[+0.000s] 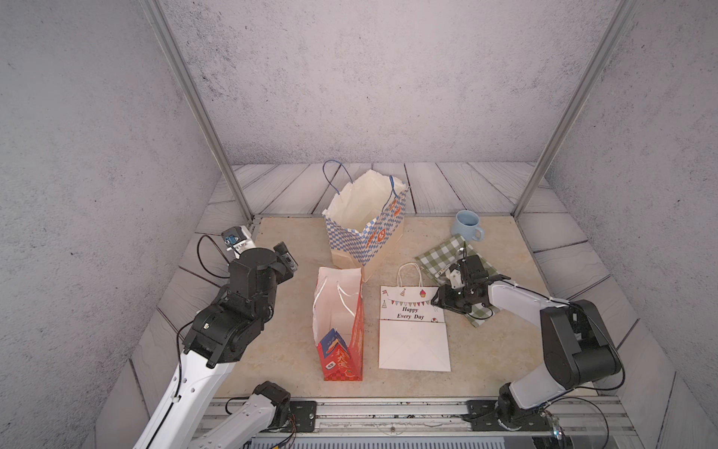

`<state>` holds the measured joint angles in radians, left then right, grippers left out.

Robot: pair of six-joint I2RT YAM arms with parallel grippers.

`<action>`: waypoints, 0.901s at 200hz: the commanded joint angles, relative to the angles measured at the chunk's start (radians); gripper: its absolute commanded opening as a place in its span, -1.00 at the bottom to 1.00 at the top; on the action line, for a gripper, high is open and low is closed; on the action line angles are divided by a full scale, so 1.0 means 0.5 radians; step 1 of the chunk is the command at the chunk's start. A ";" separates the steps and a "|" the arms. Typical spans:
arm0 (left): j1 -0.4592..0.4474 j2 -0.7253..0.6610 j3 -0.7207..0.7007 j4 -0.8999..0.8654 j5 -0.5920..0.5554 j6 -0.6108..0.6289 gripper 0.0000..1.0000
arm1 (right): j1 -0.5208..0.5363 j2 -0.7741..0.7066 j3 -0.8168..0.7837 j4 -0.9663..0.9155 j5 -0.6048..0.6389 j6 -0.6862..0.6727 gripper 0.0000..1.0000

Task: Put away the paper bag
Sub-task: Place the paper bag at the center of the board, then pick up the paper bag from the center of the board.

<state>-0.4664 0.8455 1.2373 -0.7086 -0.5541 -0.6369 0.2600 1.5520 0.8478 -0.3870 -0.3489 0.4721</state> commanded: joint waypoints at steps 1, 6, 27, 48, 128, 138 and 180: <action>0.021 -0.004 0.046 -0.031 0.013 -0.020 0.59 | 0.010 -0.101 0.057 -0.123 0.113 -0.039 0.11; 0.023 -0.001 0.046 -0.031 0.023 -0.020 0.59 | 0.010 -0.114 0.061 -0.137 0.124 -0.044 0.11; 0.033 -0.002 0.035 -0.037 0.048 -0.011 0.59 | 0.010 -0.199 0.071 -0.186 0.153 -0.068 0.11; 0.065 -0.022 0.050 -0.115 0.038 0.092 0.59 | 0.065 -0.383 0.095 -0.245 0.153 -0.175 0.11; 0.132 -0.023 0.288 -0.426 0.769 0.274 0.48 | 0.546 -1.234 -0.062 0.112 0.182 -0.484 0.18; 0.132 0.015 0.361 -0.533 0.902 0.277 0.48 | 0.567 -1.267 -0.070 0.166 0.182 -0.491 0.18; 0.132 0.352 0.802 -1.275 1.211 0.246 0.60 | 0.596 -1.207 0.005 0.138 0.208 -0.501 0.18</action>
<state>-0.4061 0.9272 1.5311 -1.0637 -0.0856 -0.5159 0.5491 0.9298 0.8352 -0.3344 -0.2573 0.2440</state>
